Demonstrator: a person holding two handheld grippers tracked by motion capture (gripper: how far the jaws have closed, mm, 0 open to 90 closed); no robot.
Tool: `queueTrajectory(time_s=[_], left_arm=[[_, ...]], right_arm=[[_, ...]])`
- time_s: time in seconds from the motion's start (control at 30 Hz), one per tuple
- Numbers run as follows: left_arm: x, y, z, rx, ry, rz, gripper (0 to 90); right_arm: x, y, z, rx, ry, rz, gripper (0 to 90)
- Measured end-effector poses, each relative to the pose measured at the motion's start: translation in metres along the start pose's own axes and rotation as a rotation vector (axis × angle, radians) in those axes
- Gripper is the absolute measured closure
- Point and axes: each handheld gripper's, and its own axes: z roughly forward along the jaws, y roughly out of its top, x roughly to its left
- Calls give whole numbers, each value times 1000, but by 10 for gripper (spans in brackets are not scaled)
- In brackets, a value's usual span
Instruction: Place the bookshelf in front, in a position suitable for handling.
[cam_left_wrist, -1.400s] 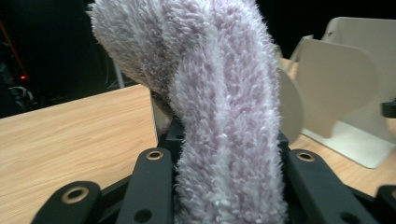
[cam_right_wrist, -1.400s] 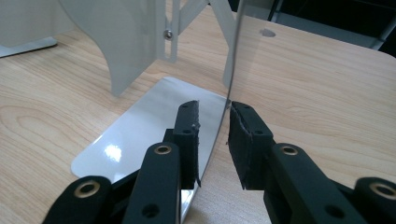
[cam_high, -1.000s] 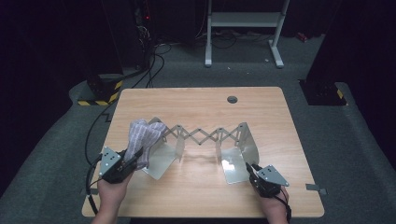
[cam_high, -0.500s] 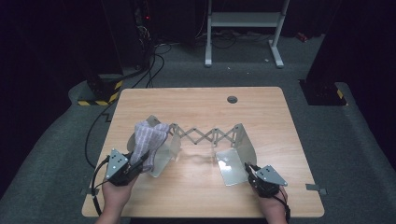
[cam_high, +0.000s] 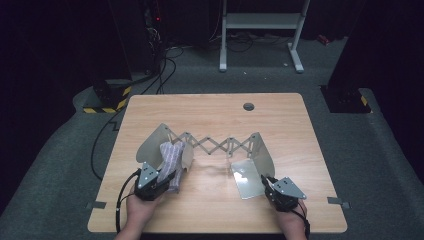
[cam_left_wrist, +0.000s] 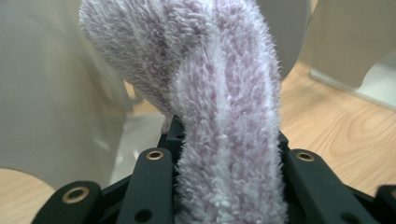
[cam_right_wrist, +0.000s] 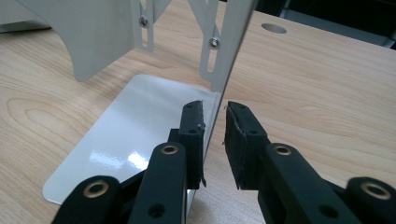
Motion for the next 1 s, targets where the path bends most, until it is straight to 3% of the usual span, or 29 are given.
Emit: queueTrajectory(time_s=[0.07, 0.2, 0.3, 0.5, 0.73, 0.9, 1.0], left_arm=[[0, -2, 6, 30, -12, -19, 655], [-4, -7, 19, 93, -16, -1, 654], [-7, -9, 24, 109, -26, 6, 653], [-12, 3, 15, 62, -38, 13, 653], [-12, 41, -2, -17, -25, 61, 653], [-9, 66, -6, -47, -16, 81, 654], [-6, 72, -3, -33, -23, 86, 655]], right_arm=[[1, 0, 0, 2, 1, -1, 769], [1, 0, 1, 6, 2, -3, 769], [2, 0, 1, 6, 3, -6, 770], [1, 0, 0, 2, -2, -4, 770], [0, 0, -1, -1, -2, -3, 768], [1, 1, -1, -4, -1, -6, 768], [1, 1, -1, -4, 0, -6, 768]])
